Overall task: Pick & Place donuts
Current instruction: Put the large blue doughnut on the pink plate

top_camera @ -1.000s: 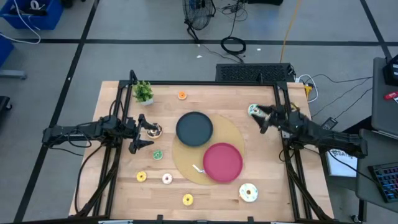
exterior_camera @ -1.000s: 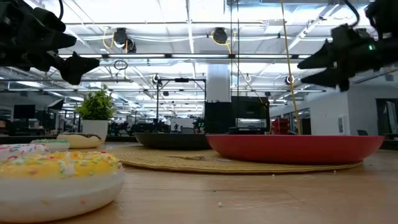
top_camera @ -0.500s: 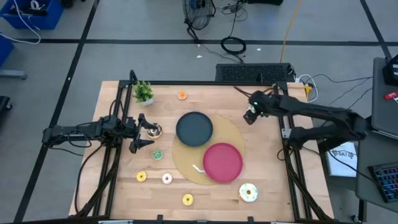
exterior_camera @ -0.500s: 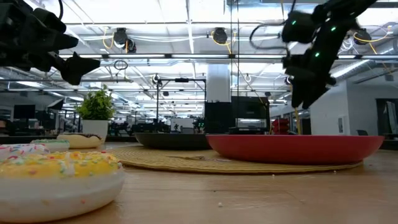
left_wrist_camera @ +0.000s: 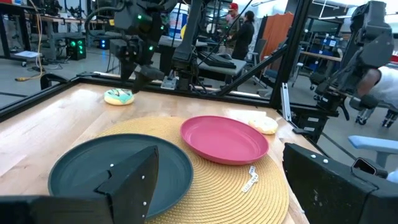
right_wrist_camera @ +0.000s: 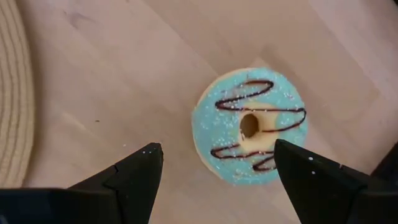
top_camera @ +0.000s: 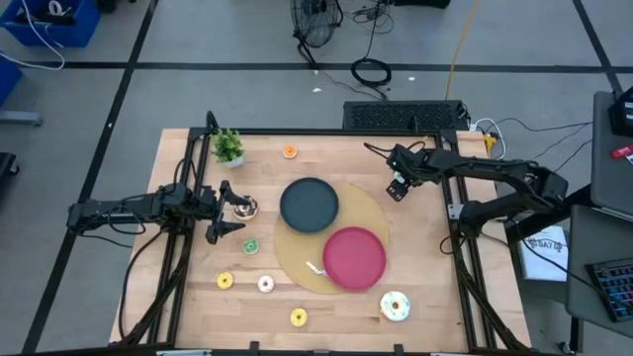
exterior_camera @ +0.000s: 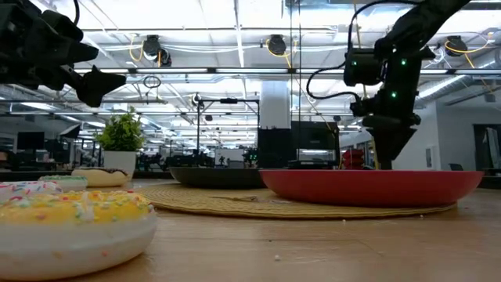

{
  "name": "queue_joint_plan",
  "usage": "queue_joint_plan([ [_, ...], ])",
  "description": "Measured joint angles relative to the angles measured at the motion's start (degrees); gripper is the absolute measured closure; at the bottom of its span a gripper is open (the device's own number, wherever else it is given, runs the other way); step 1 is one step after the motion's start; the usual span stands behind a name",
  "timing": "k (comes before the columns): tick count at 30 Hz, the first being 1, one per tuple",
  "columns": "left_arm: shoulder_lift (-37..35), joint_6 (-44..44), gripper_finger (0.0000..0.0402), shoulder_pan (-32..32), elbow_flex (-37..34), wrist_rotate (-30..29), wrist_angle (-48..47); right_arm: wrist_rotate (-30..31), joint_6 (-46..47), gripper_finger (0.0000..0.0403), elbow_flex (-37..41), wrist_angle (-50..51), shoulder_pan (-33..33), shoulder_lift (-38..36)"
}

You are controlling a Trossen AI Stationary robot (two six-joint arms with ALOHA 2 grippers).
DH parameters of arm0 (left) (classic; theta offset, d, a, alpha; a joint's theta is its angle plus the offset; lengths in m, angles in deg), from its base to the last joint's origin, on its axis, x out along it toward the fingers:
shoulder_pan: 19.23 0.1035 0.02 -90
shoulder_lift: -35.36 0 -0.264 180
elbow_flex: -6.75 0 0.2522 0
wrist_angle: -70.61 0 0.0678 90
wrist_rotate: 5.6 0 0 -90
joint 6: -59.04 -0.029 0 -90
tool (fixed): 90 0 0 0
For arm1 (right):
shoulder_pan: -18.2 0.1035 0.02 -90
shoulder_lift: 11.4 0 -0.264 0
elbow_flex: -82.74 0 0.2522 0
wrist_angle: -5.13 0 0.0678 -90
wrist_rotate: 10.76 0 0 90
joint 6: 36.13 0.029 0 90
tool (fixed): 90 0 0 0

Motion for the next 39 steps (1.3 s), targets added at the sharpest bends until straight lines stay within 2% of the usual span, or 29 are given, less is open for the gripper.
queue_joint_plan([
  [5,0.0,0.0,0.0066,0.0,0.0,0.0,0.0,0.2,-0.8,0.011,3.9,-4.0,-1.0,0.2],
  [10,0.0,0.0,0.0066,0.0,0.0,0.0,0.0,4.4,-1.9,0.011,4.1,-3.8,-2.1,0.0],
  [16,0.0,0.0,0.0066,0.0,0.0,0.0,0.0,4.4,-2.9,0.011,4.1,-3.9,-3.1,-0.2],
  [20,0.0,0.0,0.0066,0.0,0.0,0.0,0.0,1.5,-4.3,0.0104,4.1,-5.3,-5.0,0.0],
  [25,0.0,0.0,0.0066,0.0,0.0,0.0,0.0,0.9,-5.2,0.0076,4.8,-7.3,-7.3,0.0],
  [29,0.0,0.0,0.0066,0.0,0.0,0.0,0.0,-1.8,-6.0,0.0062,7.3,-9.4,-9.1,0.0],
  [34,0.0,0.0,0.0066,0.0,0.0,0.0,0.0,-1.8,-6.0,0.0062,10.0,-13.2,-10.0,-0.1],
  [39,0.0,0.0,0.0066,0.0,0.0,0.0,0.0,-4.6,-6.0,0.0073,10.6,-14.6,-9.9,-0.1],
])
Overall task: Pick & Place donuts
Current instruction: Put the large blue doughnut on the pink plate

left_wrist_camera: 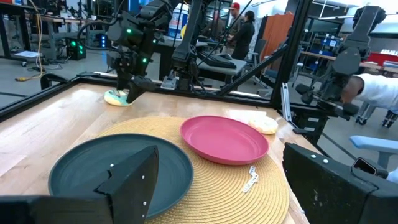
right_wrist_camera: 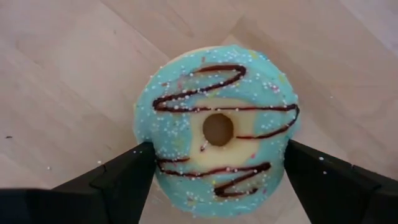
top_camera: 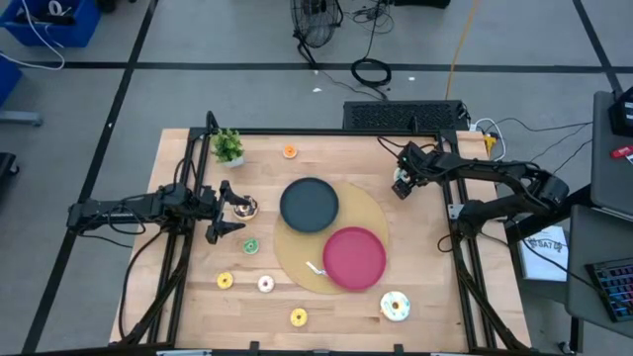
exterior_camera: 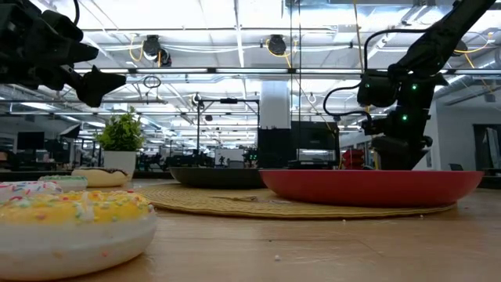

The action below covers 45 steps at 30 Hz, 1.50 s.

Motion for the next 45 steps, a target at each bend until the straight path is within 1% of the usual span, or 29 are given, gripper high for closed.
queue_joint_plan([
  [5,0.0,0.0,0.0066,0.0,0.0,0.0,0.0,-1.1,0.0,0.0098,0.0,0.0,0.0,0.0],
  [14,0.0,0.0,0.0066,0.0,0.0,0.0,0.0,-1.4,0.6,0.02,0.1,-0.5,0.0,0.1],
  [19,0.0,0.0,0.0066,0.0,0.0,0.0,0.0,-2.1,1.5,0.0236,0.3,-1.3,0.2,-1.4],
  [21,0.0,0.0,0.0066,0.0,0.0,0.0,0.0,-3.4,1.5,0.0242,0.3,-1.6,0.4,-2.9],
  [23,0.0,0.0,0.0066,0.0,0.0,0.0,0.0,-6.2,1.5,0.0246,0.3,-2.3,0.5,-4.7],
  [29,0.0,0.0,0.0066,0.0,0.0,0.0,0.0,-18.8,2.8,0.0248,0.3,-6.3,2.5,-11.3],
  [31,0.0,0.0,0.0066,0.0,0.0,0.0,0.0,-22.0,3.1,0.0248,0.3,-8.3,4.3,-13.3],
  [34,0.0,0.0,0.0066,0.0,0.0,0.0,0.0,-24.4,3.1,0.0248,0.2,-11.3,8.4,-16.3],
  [38,0.0,0.0,0.0066,0.0,0.0,0.0,0.0,-24.1,3.2,0.0248,0.2,-13.7,16.4,-18.7],
  [42,0.0,0.0,0.0066,0.0,0.0,0.0,0.0,-23.6,6.6,0.0248,0.2,-16.9,26.0,-18.5],
  [45,0.0,0.0,0.0066,0.0,0.0,0.0,0.0,-19.2,8.5,0.0248,0.2,-19.0,33.6,-17.0],
])
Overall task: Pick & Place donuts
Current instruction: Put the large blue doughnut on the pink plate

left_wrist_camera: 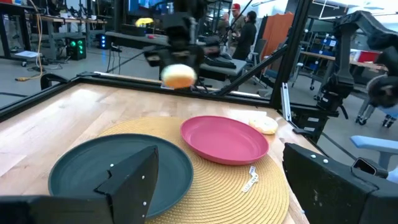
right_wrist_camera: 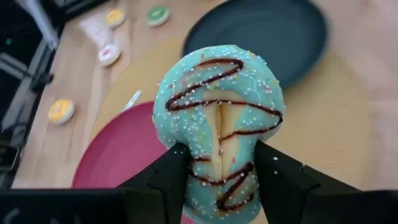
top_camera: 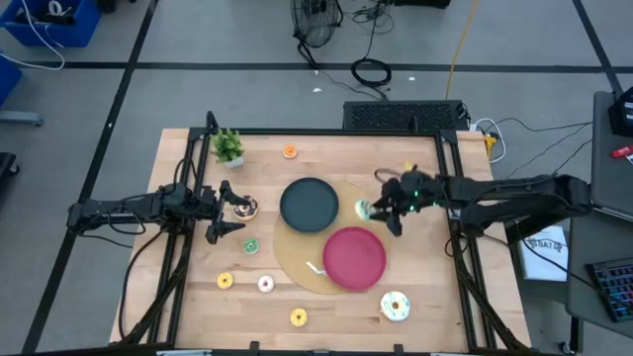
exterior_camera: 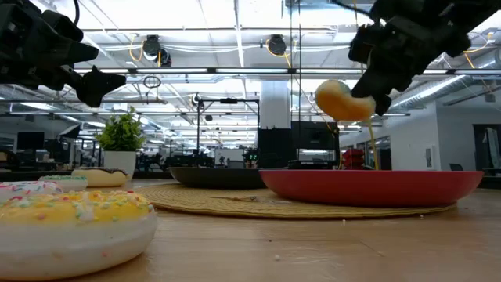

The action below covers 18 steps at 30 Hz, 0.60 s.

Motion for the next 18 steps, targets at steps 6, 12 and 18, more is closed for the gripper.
queue_joint_plan([
  [6,0.0,0.0,0.0066,0.0,0.0,0.0,0.0,8.5,0.6,0.0248,0.0,-3.6,12.1,3.9],
  [12,0.0,0.0,0.0066,0.0,0.0,0.0,0.0,13.0,0.6,0.0248,-0.1,-5.0,18.8,9.1],
  [18,0.0,0.0,0.0066,0.0,0.0,0.0,0.0,13.5,1.2,0.0248,-0.1,-5.3,21.7,16.1],
])
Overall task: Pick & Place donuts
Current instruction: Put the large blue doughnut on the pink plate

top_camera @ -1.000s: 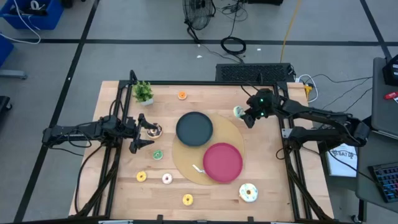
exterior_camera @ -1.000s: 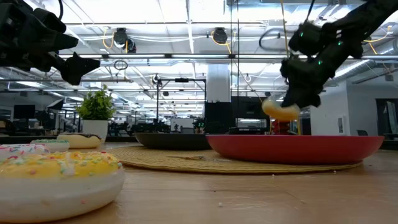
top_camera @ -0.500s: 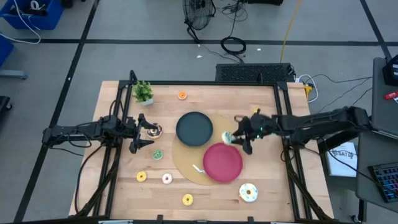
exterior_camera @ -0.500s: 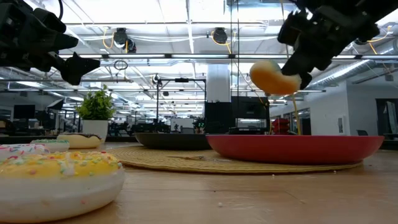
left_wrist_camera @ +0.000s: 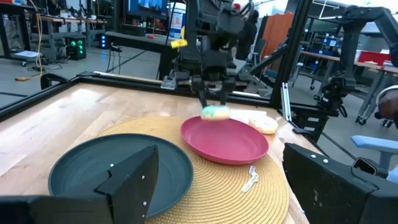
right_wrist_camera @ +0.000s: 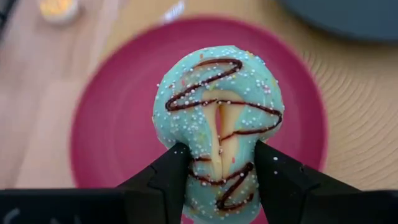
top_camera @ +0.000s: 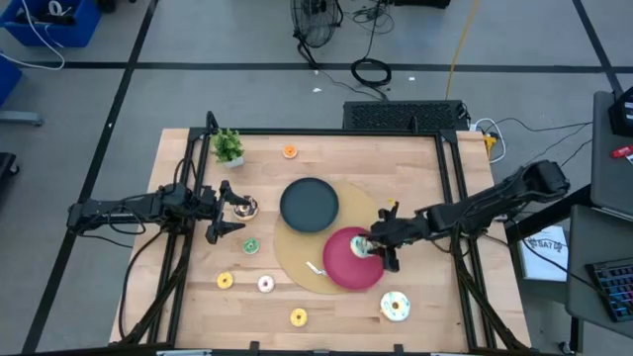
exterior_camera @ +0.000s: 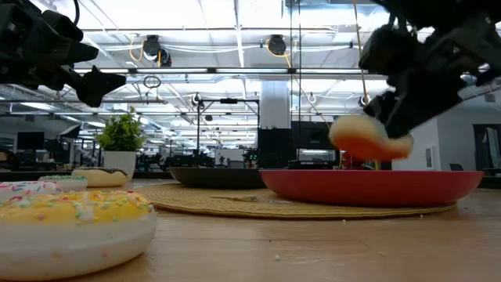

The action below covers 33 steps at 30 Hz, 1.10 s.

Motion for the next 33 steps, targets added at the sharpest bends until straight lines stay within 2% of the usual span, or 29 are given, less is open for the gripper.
queue_joint_plan([
  [8,0.0,0.0,0.0066,0.0,0.0,0.0,0.0,0.0,0.0,0.0248,0.0,-0.4,0.1,6.8],
  [16,0.0,0.0,0.0066,0.0,0.0,0.0,0.0,0.0,-0.7,0.0242,0.0,-0.5,0.1,6.9],
  [19,0.0,0.0,0.0066,0.0,0.0,0.0,0.0,0.0,-0.9,0.0219,0.0,-0.8,0.1,5.9],
  [27,0.0,0.0,0.0066,0.0,0.0,0.0,0.0,0.0,-2.2,0.0124,0.0,-1.7,0.1,3.3],
  [33,0.0,0.0,0.0066,0.0,0.0,0.0,0.0,0.0,-3.7,0.0098,0.0,-1.8,0.0,2.2],
])
